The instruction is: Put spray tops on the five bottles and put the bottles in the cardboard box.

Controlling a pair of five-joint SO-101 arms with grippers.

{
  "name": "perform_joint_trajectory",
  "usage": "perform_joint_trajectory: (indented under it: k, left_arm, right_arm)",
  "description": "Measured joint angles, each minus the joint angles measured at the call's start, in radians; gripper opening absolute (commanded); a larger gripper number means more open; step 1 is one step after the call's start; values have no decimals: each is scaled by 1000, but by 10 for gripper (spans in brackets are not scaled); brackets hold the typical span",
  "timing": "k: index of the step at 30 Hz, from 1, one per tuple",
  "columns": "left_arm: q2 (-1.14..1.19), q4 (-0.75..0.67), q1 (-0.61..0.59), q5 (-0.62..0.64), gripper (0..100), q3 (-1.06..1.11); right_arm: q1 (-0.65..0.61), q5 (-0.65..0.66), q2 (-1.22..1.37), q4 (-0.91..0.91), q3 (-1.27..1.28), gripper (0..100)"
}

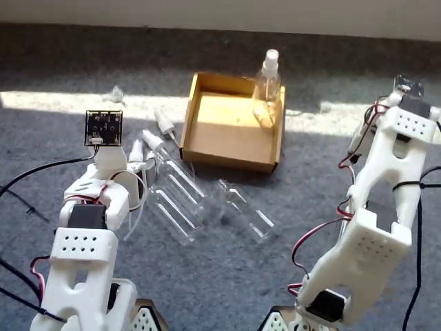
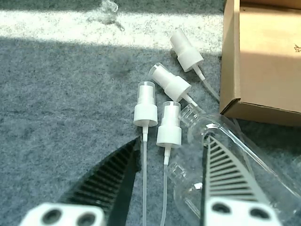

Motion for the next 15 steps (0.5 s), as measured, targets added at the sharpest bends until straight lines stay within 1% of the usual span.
perform_joint_trajectory:
  k: [3, 5, 8, 10, 12, 15]
  left_arm:
    - [0, 0, 0, 0, 204, 0]
    - [0, 0, 0, 0, 204, 0]
    - [0, 0, 0, 0, 204, 0]
    - [0, 0, 0, 0, 204, 0]
    - [0, 0, 0, 0, 204, 0]
    - [0, 0, 0, 0, 204, 0]
  right_arm:
    - [-11, 0, -68, 130, -48, 303]
    - [-11, 0, -140, 140, -28, 303]
    - [-20, 28, -250, 124, 129, 303]
    - [-26, 38, -330, 37, 288, 303]
    - [-26, 38, -419, -87, 473, 301]
    - [-20, 46, -514, -288, 760, 265]
